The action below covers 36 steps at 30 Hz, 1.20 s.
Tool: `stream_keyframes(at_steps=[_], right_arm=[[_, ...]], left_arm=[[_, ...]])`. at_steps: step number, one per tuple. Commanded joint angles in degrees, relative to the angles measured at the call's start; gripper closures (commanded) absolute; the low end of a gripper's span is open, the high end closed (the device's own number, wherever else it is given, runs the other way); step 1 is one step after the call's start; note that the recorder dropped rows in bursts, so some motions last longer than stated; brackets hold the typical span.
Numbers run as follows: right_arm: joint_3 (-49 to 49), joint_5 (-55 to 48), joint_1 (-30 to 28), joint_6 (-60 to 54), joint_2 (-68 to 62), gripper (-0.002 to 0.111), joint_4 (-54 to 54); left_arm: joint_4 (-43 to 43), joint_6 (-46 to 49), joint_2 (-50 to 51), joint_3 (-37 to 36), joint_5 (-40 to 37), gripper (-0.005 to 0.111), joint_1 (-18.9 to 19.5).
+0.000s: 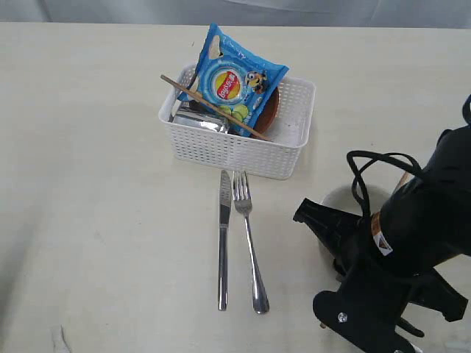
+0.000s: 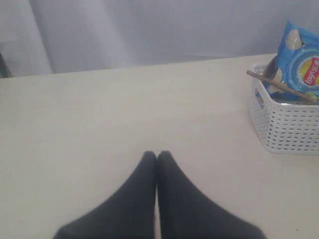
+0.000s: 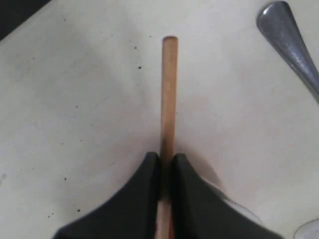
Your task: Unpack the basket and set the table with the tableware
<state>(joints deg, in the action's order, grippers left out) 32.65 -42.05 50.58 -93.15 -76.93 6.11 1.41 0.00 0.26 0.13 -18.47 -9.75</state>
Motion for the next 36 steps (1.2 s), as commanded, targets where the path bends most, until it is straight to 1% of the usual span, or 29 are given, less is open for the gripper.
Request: stream_keyframes(at_steps=[1, 4, 6, 10, 12, 15, 16, 17, 18, 19, 20, 21, 22, 23, 24, 26, 28, 29, 32, 36], right_arm=[[-0.04, -0.51, -0.29, 0.59, -0.11, 0.099, 0.43], [-0.04, -0.29, -0.29, 0.59, -0.11, 0.074, 0.43], [-0.04, -0.29, -0.29, 0.59, -0.11, 0.065, 0.43], [-0.04, -0.18, -0.29, 1.44, 1.22, 0.066, 0.43], [-0.04, -0.06, -0.29, 4.23, 3.16, 0.066, 0.43], [-0.04, -0.06, -0.29, 13.7, 7.91, 0.066, 0.43], [-0.04, 0.0, -0.29, 21.53, 10.5, 0.066, 0.43], [-0.04, 0.31, -0.29, 25.48, 11.79, 0.066, 0.43], [-0.04, 2.29, -0.29, 43.14, 14.37, 0.066, 1.6], [-0.04, 3.79, -0.29, 53.05, 15.25, 0.066, 4.52], [0.1, 5.38, -0.29, 83.79, 16.81, 0.066, 15.06], [0.64, 3.41, -0.54, 102.69, 16.93, 0.066, 21.3], [1.77, -5.46, -1.58, 139.19, 16.93, 0.066, 26.97], [1.88, -10.36, -2.17, 148.9, 16.78, 0.066, 26.26], [1.88, -12.92, -2.91, 155.16, 16.68, 0.067, 24.22], [1.63, -12.75, -4.2, 153.51, 16.68, 0.072, 17.27], [1.64, -11.72, -5.14, 151.24, 16.57, 0.079, 6.64], [1.64, -11.24, -5.41, 150.8, 16.56, 0.08, 3.92], [1.9, -9.64, -5.83, 151.62, 15.73, 0.081, 2.15], [1.91, -9.37, -8.91, 154.06, 13.49, 0.081, 2.02]], left_arm=[[-0.21, 0.0, -0.26, -0.13, 0.13, 0.107, -0.16], [-0.21, 0.0, -0.26, -0.13, 0.13, 0.107, -0.16], [-0.21, 0.0, -0.26, -0.13, 0.13, 0.107, -0.16], [-0.21, 0.0, -0.26, -0.13, 0.13, 0.107, -0.16], [-0.21, 0.0, -0.26, -0.13, 0.13, 0.107, -0.16], [-0.21, 0.0, -0.26, -0.13, 0.13, 0.107, -0.16], [-0.21, 0.0, -0.26, -0.13, 0.13, 0.107, -0.16], [-0.21, 0.0, -0.26, -0.13, 0.13, 0.107, -0.16], [-0.21, 0.0, -0.26, -0.13, 0.13, 0.107, -0.16], [-0.21, 0.0, -0.26, -0.13, 0.13, 0.107, -0.16], [-0.21, 0.0, -0.26, -0.13, 0.13, 0.107, -0.16], [-0.21, 0.0, -0.26, -0.13, 0.13, 0.107, -0.16], [-0.21, 0.0, -0.26, -0.13, 0.13, 0.107, -0.16], [-0.21, 0.0, -0.26, -0.13, 0.13, 0.107, -0.16], [-0.21, 0.0, -0.26, -0.13, 0.13, 0.107, -0.16], [-0.21, 0.0, -0.26, -0.13, 0.13, 0.107, -0.16], [-0.21, 0.0, -0.26, -0.13, 0.13, 0.107, -0.16], [-0.21, 0.0, -0.26, -0.13, 0.13, 0.107, -0.16], [-0.21, 0.0, -0.26, -0.13, 0.13, 0.107, -0.16], [-0.21, 0.0, -0.26, -0.13, 0.13, 0.107, -0.16]])
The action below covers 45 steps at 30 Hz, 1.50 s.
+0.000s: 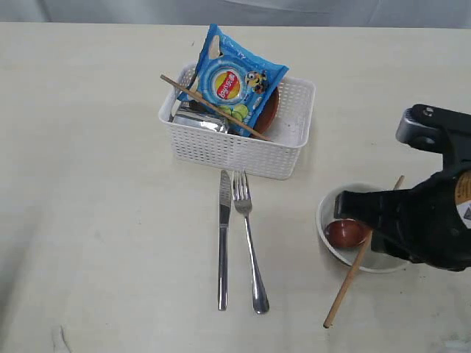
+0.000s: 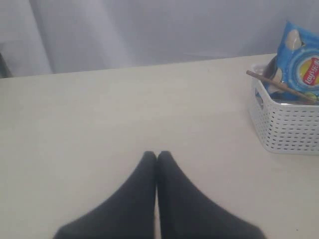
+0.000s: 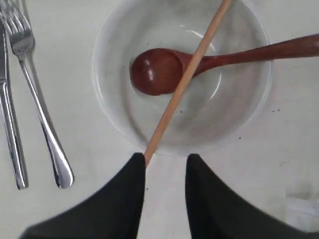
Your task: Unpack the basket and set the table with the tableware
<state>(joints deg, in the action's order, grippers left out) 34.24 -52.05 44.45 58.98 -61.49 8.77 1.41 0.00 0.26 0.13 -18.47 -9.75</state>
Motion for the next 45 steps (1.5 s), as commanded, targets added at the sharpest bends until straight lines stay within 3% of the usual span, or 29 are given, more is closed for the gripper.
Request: stream_keyframes(at_steps=[1, 9, 16, 25, 32, 45], right_arm=[[0.19, 0.66, -3.5, 2.48, -2.71, 0.081, -1.09], [0.41, 6.27, -4.41, 3.48, -8.85, 0.081, -5.08], [0.77, 5.91, -4.41, 3.87, -10.89, 0.081, -1.96], [0.77, 7.42, -4.41, 12.43, -13.5, 0.081, 8.15], [0.77, 12.93, -4.41, 14.29, -16.27, 0.081, 7.94], [1.04, 12.33, -4.41, 15.5, -17.57, 0.081, 8.36]], left_arm=[[-0.21, 0.0, -0.26, -0.13, 0.13, 0.107, -0.16], [-0.21, 0.0, -0.26, -0.13, 0.13, 0.107, -0.16], [-0.21, 0.0, -0.26, -0.13, 0.13, 0.107, -0.16], [-0.21, 0.0, -0.26, -0.13, 0.13, 0.107, -0.16], [-0.21, 0.0, -0.26, -0.13, 0.13, 0.107, -0.16], [-0.21, 0.0, -0.26, -0.13, 0.13, 0.107, -0.16]])
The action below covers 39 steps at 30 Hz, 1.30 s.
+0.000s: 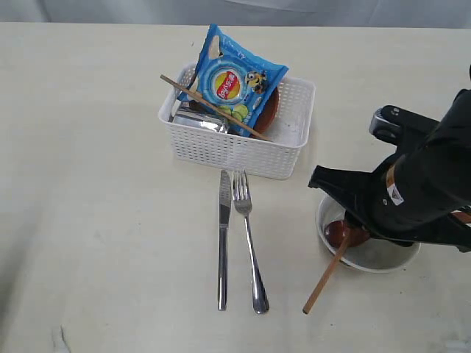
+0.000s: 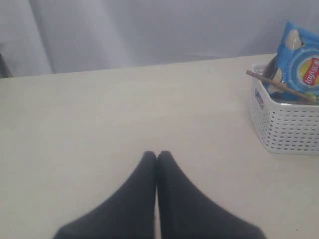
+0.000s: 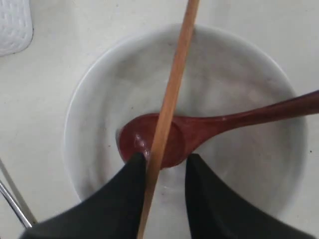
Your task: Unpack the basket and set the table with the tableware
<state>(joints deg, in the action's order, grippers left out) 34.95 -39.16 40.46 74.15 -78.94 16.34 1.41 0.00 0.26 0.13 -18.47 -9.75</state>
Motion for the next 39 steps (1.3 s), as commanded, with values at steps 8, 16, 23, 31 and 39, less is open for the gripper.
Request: stream_keyframes(at_steps=[8, 16, 23, 31, 39], right_arm=[[0.33, -1.83, -0.42, -0.06, -0.11, 0.081, 1.59], [-1.38, -0.5, -0.42, -0.04, -0.11, 0.081, 1.21], [-2.36, 4.84, -0.42, -0.04, -0.11, 0.081, 1.34], [-2.36, 2.93, -0.42, -1.03, -0.11, 0.095, 5.96], [-2.36, 2.61, -0.42, -7.02, -0.11, 0.107, 7.02]], left_arm=[[-0.21, 0.0, -0.26, -0.13, 0.13, 0.107, -0.16], [-0.21, 0.0, -0.26, -0.13, 0.13, 0.107, -0.16], [-0.21, 0.0, -0.26, -0.13, 0.13, 0.107, -0.16], [-0.21, 0.0, -0.26, -0.13, 0.13, 0.107, -0.16], [-0.21, 0.0, -0.26, -0.13, 0.13, 0.107, -0.16]])
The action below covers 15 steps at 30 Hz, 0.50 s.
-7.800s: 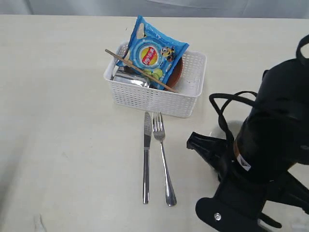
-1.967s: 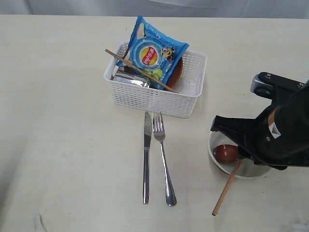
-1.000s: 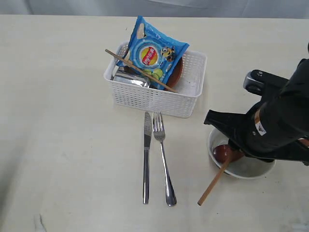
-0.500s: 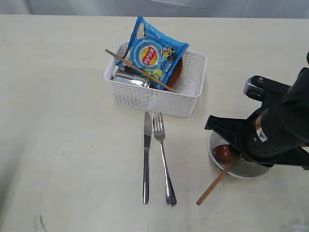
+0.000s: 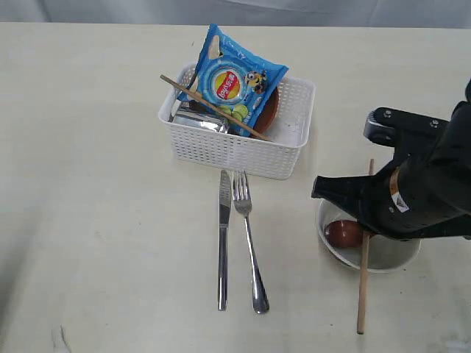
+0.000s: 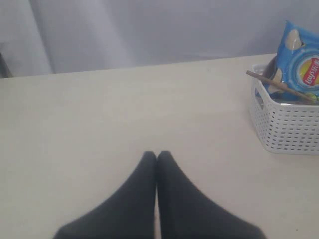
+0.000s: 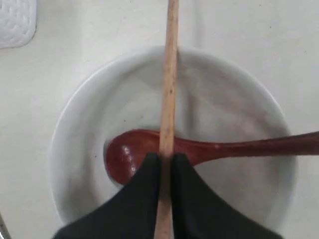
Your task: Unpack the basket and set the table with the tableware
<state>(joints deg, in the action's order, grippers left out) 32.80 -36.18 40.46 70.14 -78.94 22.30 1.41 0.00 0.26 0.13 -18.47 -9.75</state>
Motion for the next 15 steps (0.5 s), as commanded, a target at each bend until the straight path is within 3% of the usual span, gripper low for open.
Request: stream_keyframes(at_steps=[1, 6, 15], right_arm=[[-0.2, -0.8, -0.42, -4.73, -0.11, 0.107, 1.5], [-0.2, -5.66, -0.42, -9.6, -0.11, 0.107, 3.77], [-0.2, -3.5, -0.42, -15.76, -0.11, 0.106, 3.59]], left_arm=[[-0.21, 0.0, -0.26, -0.13, 0.13, 0.107, -0.16], [-0.21, 0.0, -0.26, -0.13, 0.13, 0.107, -0.16], [-0.21, 0.0, -0.26, -0.13, 0.13, 0.107, -0.16]])
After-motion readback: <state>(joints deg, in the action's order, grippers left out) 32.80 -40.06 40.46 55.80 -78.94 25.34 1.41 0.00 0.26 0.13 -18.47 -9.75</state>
